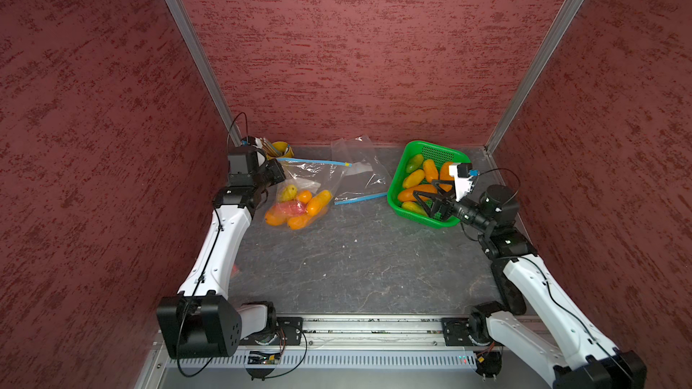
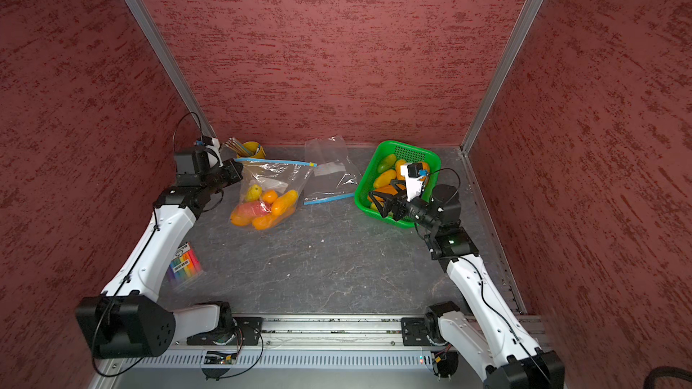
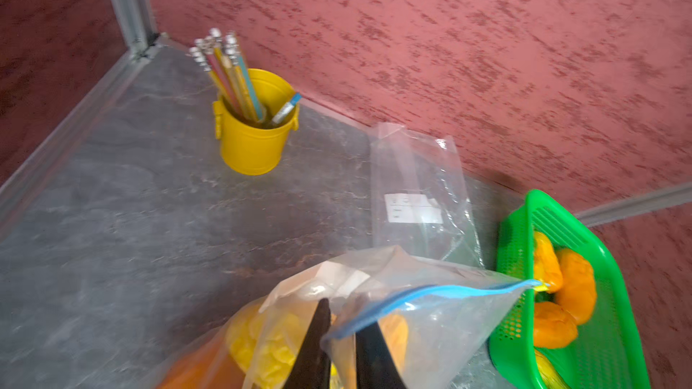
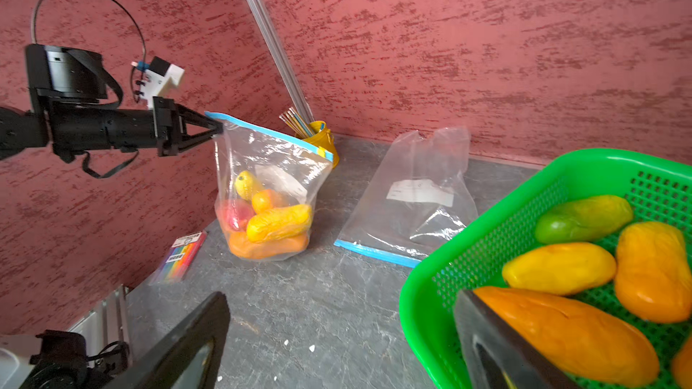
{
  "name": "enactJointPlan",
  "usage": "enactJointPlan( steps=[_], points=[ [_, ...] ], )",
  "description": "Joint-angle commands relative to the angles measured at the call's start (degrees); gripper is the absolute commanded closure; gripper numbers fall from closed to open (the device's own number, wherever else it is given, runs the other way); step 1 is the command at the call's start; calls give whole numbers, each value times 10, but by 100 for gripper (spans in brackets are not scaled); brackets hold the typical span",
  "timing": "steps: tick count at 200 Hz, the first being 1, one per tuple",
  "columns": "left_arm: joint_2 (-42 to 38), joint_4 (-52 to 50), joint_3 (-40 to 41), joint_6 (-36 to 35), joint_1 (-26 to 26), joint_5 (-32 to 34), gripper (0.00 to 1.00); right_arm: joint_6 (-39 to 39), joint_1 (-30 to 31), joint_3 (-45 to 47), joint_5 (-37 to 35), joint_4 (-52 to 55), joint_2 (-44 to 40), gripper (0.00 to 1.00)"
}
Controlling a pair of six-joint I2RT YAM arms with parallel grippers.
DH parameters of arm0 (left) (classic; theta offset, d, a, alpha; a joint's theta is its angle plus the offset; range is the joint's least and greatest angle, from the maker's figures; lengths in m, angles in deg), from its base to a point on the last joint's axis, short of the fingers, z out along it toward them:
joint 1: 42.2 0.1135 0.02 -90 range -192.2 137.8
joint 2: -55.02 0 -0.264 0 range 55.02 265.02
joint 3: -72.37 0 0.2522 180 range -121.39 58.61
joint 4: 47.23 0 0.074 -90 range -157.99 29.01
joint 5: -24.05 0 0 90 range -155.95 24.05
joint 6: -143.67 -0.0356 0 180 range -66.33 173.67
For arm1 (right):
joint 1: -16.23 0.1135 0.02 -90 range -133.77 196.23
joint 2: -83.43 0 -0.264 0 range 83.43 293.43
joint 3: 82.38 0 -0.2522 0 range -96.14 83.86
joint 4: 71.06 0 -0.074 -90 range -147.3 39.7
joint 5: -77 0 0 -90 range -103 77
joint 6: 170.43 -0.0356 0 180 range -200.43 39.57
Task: Place the mango in a zip-top bag and seal the zipper
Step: Place the zipper food storage bag at the center of the board, then pick up the zipper food storage bag at the center of the board.
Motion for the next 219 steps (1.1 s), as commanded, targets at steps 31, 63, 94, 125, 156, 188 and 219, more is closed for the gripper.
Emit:
enactJointPlan(
  steps=[31, 63, 94, 125, 156, 188, 219],
  points=[
    [-46, -60, -44, -22, 20, 61, 40, -24, -1, 26, -70, -1, -36, 1],
    [-77, -45, -54, -47, 12, 21, 35, -48, -1, 44, -28, -37, -22, 1],
    [-97, -4, -21, -52, -34, -95, 35, -73, -1, 67, -4, -82, -6, 1],
    [-85, 7, 0, -66, -128, -113, 35, -85, -1, 66, 6, -91, 20, 1],
    [-16, -24, -31, -152, -252, -96, 30, -83, -1, 62, -8, -70, 30, 1],
    [140, -122, -152, -233, -342, -62, 30, -90, -1, 68, -13, -63, 15, 1],
    [290, -144, -242, -274, -384, -14, 29, -88, -1, 69, -56, -24, -11, 1]
  ],
)
